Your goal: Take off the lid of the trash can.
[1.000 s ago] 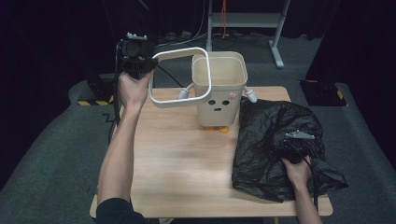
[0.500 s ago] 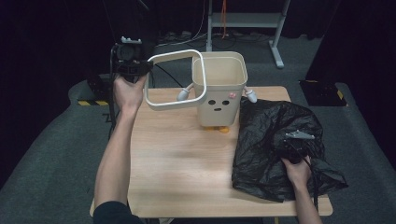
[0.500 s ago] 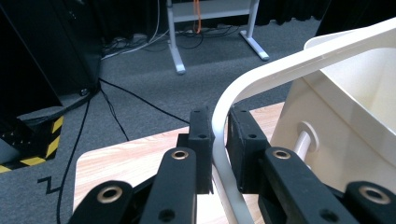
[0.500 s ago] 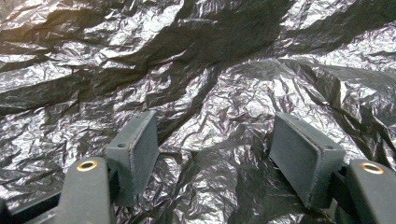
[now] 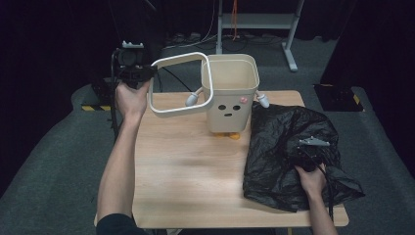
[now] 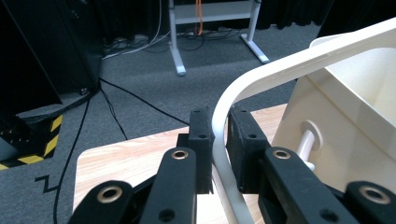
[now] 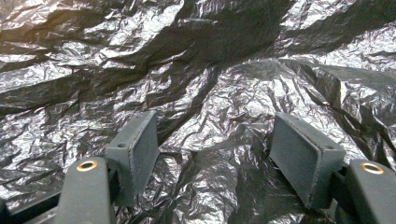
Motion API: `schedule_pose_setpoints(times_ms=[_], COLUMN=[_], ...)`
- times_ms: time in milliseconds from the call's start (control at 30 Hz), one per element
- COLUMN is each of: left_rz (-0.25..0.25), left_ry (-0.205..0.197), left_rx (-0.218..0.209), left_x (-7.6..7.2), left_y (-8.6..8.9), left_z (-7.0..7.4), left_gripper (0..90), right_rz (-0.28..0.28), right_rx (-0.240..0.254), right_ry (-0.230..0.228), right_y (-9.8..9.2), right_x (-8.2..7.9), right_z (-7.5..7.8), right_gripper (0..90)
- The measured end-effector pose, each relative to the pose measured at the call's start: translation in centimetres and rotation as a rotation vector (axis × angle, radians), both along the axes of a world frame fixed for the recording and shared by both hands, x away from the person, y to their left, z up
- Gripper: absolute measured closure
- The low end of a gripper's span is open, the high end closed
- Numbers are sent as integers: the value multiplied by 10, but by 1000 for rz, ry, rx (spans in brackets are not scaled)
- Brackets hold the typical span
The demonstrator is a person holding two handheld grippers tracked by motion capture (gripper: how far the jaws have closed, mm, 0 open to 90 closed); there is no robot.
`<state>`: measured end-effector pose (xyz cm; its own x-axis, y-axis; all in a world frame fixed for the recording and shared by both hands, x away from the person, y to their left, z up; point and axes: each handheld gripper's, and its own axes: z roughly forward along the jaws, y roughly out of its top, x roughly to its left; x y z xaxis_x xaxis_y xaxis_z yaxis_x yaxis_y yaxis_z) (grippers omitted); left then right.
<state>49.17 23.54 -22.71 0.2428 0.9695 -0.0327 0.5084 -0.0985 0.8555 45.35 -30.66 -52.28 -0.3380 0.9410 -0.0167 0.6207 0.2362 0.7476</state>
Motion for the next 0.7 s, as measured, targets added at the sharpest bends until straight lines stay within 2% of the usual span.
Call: schedule_pose_setpoints(times_ms=[367,500,700], left_rz=[23,31,39], left_ry=[9,13,18], left_rx=[-26,-8,-18], left_x=[-4,-5,-7], left_y=[13,14,19], left_z=[-9,-11,-15], left_gripper=[799,800,800], right_rz=[0,2,4], right_rx=[0,-2,-5], right_ry=[0,-1,-2], right_y=[0,0,0], right_x=[0,0,0], right_z=[0,0,0], right_gripper=[321,320,320])
